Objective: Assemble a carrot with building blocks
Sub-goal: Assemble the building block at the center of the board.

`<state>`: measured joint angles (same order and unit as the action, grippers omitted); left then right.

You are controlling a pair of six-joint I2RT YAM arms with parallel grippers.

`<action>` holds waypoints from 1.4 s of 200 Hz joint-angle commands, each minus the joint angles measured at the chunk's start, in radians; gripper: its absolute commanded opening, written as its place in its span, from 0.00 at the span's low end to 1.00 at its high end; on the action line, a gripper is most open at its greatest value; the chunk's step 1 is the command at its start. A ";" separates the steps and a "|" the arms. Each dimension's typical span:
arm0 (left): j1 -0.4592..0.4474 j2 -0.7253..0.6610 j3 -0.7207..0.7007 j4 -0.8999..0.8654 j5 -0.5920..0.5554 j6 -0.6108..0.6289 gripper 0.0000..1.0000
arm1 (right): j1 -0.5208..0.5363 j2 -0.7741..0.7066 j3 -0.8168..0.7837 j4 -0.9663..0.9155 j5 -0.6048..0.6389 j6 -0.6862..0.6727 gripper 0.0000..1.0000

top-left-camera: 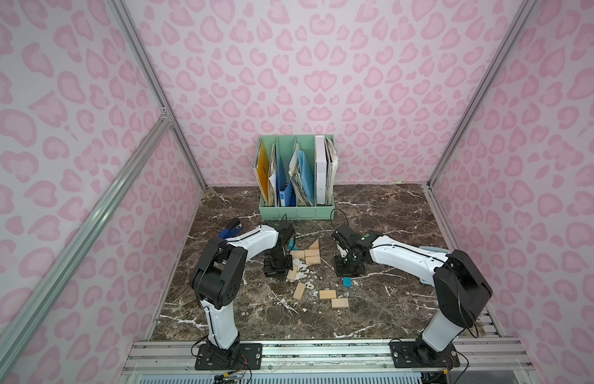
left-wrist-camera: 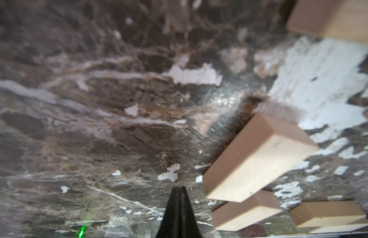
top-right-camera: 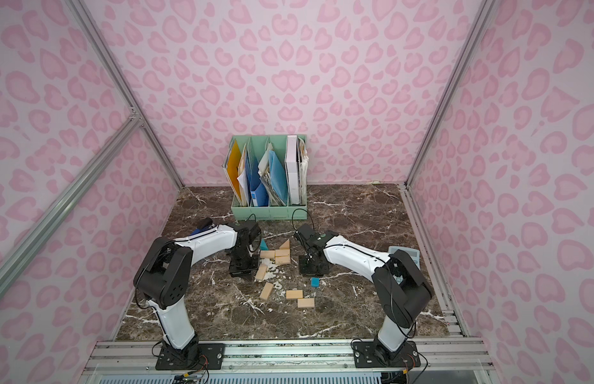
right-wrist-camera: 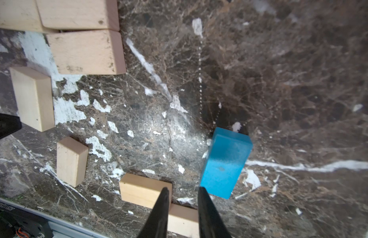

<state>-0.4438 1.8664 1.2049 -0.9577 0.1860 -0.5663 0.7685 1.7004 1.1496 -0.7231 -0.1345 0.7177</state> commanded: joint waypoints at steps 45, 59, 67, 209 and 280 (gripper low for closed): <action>-0.017 -0.082 -0.069 0.015 0.112 -0.025 0.05 | 0.001 0.017 0.015 -0.009 0.009 -0.001 0.27; -0.024 -0.070 -0.066 0.024 0.122 -0.033 0.05 | 0.001 0.029 0.029 -0.010 0.007 -0.007 0.27; -0.026 -0.060 -0.063 0.031 0.127 -0.037 0.05 | 0.002 0.036 0.037 -0.014 0.007 -0.010 0.27; -0.007 0.056 0.045 0.004 0.070 0.002 0.02 | 0.000 0.017 0.010 -0.010 0.014 0.006 0.25; 0.017 0.063 0.089 -0.016 0.068 0.014 0.02 | -0.001 0.018 0.016 -0.012 0.013 0.005 0.24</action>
<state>-0.4343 1.9289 1.2789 -0.9443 0.2634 -0.5674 0.7685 1.7226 1.1629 -0.7292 -0.1318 0.7132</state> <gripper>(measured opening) 0.047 0.241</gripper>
